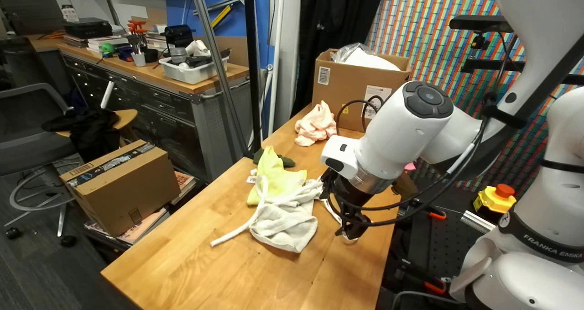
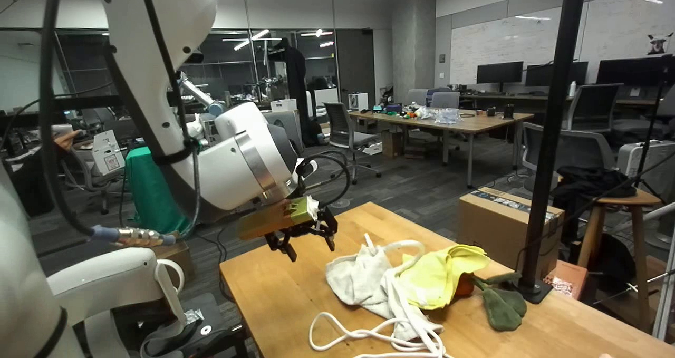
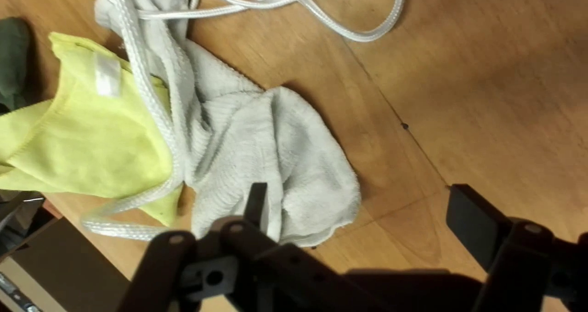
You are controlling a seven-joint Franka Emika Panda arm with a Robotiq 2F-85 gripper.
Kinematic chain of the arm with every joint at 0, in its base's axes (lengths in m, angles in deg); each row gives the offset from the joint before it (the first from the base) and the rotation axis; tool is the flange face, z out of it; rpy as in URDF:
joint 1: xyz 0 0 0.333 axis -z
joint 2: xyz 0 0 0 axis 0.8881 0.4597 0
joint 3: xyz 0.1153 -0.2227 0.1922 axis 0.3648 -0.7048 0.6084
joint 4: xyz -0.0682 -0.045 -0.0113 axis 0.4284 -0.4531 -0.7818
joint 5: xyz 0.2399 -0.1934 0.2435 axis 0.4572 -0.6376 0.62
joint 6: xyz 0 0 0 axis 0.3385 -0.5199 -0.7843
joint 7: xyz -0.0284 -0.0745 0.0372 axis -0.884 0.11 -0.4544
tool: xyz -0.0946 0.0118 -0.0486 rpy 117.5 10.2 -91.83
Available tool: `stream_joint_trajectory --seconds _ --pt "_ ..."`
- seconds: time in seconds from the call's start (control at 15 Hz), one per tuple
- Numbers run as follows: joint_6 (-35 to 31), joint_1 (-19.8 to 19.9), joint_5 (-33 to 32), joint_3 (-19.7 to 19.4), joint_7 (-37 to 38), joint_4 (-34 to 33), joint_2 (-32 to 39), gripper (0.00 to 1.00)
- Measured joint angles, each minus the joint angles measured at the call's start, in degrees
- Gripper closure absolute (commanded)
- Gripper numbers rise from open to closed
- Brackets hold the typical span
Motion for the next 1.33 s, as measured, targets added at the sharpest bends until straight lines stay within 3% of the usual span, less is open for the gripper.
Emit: stream_joint_trajectory --seconds 0.53,1.33 --pt "3.3 -1.1 12.7 3.3 -9.9 -4.2 6.3 0.0" --pt "6.5 -2.5 13.3 3.8 -1.8 -18.2 16.8 0.0"
